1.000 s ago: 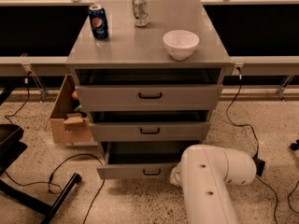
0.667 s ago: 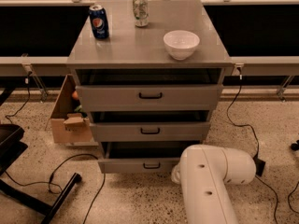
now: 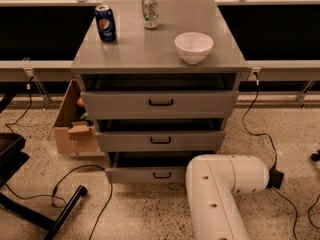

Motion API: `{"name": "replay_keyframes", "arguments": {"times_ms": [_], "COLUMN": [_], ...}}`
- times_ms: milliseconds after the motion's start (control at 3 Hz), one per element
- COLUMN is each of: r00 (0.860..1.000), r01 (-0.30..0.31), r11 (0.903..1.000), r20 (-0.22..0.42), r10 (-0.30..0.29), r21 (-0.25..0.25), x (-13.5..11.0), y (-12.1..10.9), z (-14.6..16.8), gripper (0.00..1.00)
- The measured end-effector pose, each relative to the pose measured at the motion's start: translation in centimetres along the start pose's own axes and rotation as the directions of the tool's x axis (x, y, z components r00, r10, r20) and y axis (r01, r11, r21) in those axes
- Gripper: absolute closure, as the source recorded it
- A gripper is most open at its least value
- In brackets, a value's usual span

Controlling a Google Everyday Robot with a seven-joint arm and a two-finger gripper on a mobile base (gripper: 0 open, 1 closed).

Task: Close bottom drawer

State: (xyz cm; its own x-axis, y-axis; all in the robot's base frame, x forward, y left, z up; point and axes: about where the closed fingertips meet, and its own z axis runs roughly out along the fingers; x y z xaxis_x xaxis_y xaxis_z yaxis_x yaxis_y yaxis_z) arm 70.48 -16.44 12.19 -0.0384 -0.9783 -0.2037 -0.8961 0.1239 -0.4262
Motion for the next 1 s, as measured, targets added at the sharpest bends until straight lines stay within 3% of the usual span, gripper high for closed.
{"name": "replay_keyframes", "arguments": {"times_ms": [667,1000], "r00": [1.0,1.0], "r01": [0.0,0.0], "r11": [1.0,1.0], "r20": [0.0,0.0], "r10": [0.0,0.0], "r21": [0.0,0.0], "x": [0.0,0.0], "y": [0.01,0.01], "z": [0.0,0.0], "gripper": [0.5,0.19]}}
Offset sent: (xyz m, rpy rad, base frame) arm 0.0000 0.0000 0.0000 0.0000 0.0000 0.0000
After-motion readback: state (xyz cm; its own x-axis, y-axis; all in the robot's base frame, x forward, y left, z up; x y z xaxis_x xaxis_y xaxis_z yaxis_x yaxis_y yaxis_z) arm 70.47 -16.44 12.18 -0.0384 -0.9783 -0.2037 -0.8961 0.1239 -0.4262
